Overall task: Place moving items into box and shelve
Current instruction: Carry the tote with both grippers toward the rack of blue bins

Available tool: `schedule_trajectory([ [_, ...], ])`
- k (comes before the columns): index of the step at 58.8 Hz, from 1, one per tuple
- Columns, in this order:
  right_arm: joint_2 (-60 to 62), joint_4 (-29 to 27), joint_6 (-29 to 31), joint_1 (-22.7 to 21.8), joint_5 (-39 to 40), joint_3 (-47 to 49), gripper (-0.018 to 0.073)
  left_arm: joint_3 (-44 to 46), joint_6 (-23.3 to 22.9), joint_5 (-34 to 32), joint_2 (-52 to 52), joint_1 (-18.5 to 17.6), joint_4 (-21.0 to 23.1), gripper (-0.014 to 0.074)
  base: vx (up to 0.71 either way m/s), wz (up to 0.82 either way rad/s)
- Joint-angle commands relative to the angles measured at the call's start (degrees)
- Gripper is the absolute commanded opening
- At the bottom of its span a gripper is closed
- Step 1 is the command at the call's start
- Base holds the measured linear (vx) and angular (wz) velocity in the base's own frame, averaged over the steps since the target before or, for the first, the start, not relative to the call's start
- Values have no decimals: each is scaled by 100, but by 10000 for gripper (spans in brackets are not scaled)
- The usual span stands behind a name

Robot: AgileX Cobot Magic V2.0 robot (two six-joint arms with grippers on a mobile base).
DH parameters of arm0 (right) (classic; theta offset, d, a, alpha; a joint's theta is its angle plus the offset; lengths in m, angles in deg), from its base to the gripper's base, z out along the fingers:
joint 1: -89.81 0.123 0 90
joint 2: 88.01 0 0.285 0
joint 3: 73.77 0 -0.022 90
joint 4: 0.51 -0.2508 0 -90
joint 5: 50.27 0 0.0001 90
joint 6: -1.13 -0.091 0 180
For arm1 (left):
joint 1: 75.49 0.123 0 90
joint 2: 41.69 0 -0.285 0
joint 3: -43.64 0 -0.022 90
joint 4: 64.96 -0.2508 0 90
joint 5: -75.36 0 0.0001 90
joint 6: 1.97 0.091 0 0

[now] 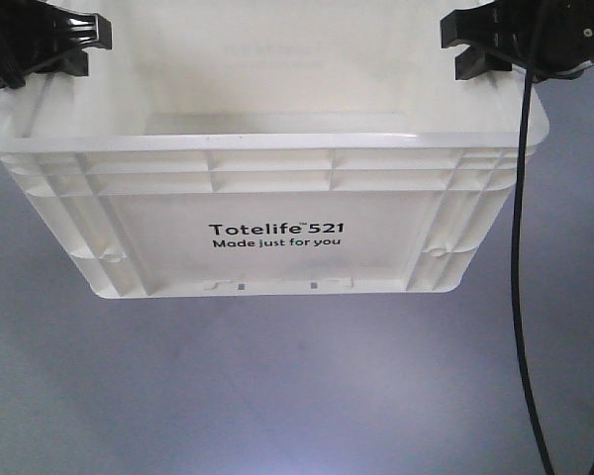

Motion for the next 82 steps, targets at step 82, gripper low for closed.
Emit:
schedule_trajectory([
  [82, 307, -57, 83, -34, 687, 259, -13, 252, 3, -667, 266, -3, -245, -22, 39, -54],
])
